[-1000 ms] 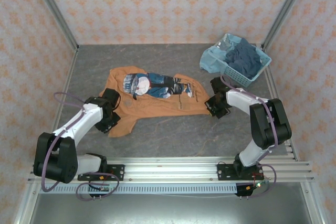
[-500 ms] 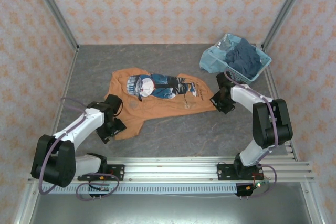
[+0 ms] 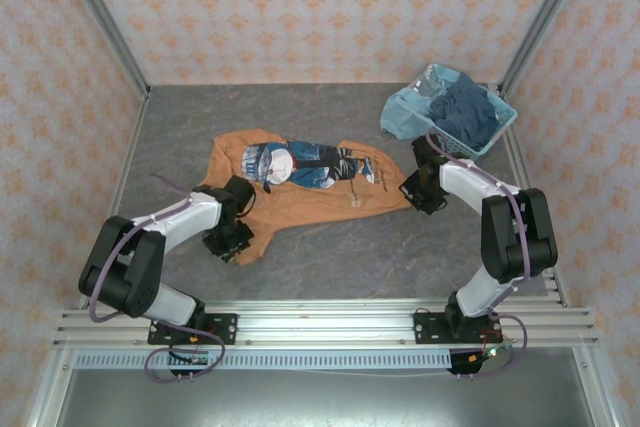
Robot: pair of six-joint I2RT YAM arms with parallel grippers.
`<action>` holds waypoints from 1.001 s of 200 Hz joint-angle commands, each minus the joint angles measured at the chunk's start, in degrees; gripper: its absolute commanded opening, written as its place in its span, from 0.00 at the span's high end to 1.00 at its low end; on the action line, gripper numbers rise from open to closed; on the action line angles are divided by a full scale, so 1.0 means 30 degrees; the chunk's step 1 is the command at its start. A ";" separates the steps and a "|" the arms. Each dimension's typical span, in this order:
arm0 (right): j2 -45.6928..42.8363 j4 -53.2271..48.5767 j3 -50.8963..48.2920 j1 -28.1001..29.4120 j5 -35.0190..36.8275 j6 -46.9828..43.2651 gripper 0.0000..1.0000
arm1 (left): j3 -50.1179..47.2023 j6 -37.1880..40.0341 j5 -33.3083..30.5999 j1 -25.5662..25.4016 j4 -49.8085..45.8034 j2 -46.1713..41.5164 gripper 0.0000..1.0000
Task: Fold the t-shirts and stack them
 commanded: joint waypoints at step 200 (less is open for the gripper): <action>-0.7982 0.4996 1.1855 0.0421 -0.3377 -0.2244 1.00 | 2.1769 0.4913 -1.0432 0.0907 0.0548 -0.6556 1.00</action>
